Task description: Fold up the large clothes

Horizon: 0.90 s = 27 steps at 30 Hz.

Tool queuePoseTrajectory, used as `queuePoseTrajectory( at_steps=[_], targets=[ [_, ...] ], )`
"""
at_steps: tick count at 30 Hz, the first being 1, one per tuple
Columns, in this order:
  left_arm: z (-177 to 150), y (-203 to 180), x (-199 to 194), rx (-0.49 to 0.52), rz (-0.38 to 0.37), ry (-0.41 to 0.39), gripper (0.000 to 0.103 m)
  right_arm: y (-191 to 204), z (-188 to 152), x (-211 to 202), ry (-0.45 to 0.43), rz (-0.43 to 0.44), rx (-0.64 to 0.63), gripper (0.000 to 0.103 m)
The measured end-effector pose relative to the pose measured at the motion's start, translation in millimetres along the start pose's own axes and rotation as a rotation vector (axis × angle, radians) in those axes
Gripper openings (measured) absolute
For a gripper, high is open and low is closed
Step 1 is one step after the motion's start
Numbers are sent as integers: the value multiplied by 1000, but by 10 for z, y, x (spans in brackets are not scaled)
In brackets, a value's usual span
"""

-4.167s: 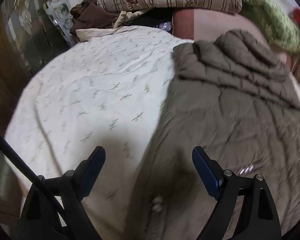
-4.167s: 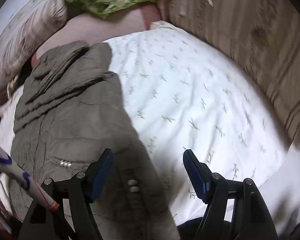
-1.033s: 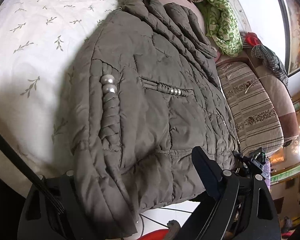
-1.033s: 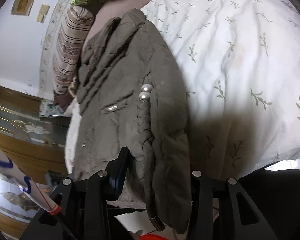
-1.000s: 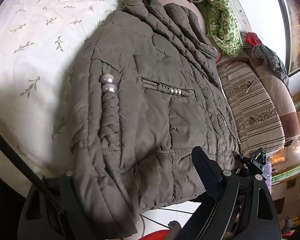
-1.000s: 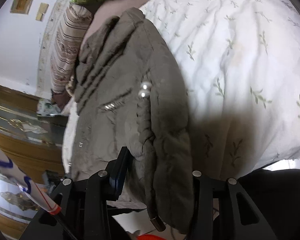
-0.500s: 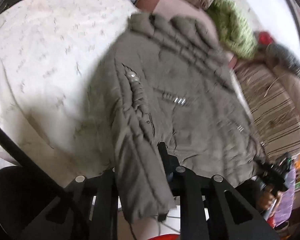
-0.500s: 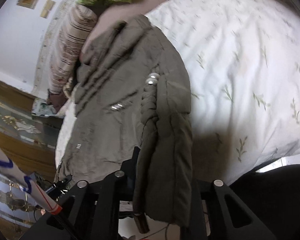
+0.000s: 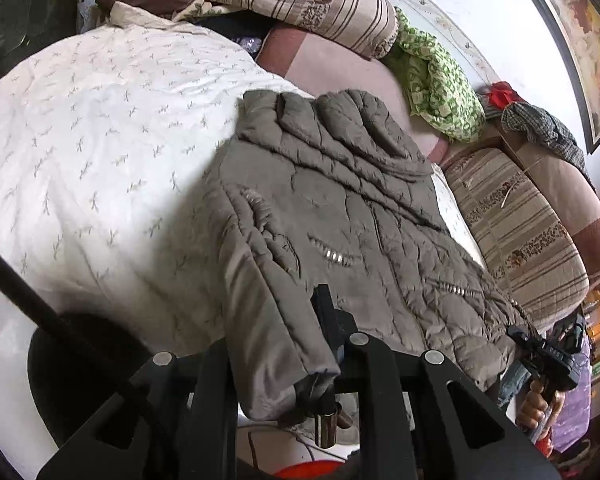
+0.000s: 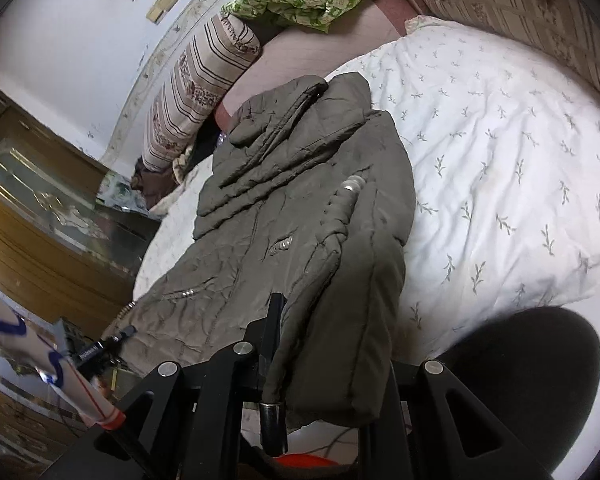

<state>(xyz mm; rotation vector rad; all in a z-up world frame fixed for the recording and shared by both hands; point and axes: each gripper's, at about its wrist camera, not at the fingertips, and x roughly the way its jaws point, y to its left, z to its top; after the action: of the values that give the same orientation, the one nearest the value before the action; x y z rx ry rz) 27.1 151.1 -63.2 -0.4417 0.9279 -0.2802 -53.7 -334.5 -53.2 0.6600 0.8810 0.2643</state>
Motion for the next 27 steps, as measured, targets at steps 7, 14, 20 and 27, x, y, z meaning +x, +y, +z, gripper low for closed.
queuePoseTrajectory(
  at_steps=[7, 14, 20, 27],
  targets=[
    [567, -212, 61, 43, 3, -77, 16, 383, 470, 109, -40, -7, -83, 16],
    [1747, -416, 508, 46, 69, -111, 17, 882, 1501, 413, -134, -78, -155, 16],
    [2718, -500, 1192, 24, 203, -78, 17, 1038, 2387, 1007, -172, -212, -174, 17],
    [3381, -351, 2291, 1, 380, -9, 19, 707, 3089, 1867, -143, -385, -141, 17]
  ],
)
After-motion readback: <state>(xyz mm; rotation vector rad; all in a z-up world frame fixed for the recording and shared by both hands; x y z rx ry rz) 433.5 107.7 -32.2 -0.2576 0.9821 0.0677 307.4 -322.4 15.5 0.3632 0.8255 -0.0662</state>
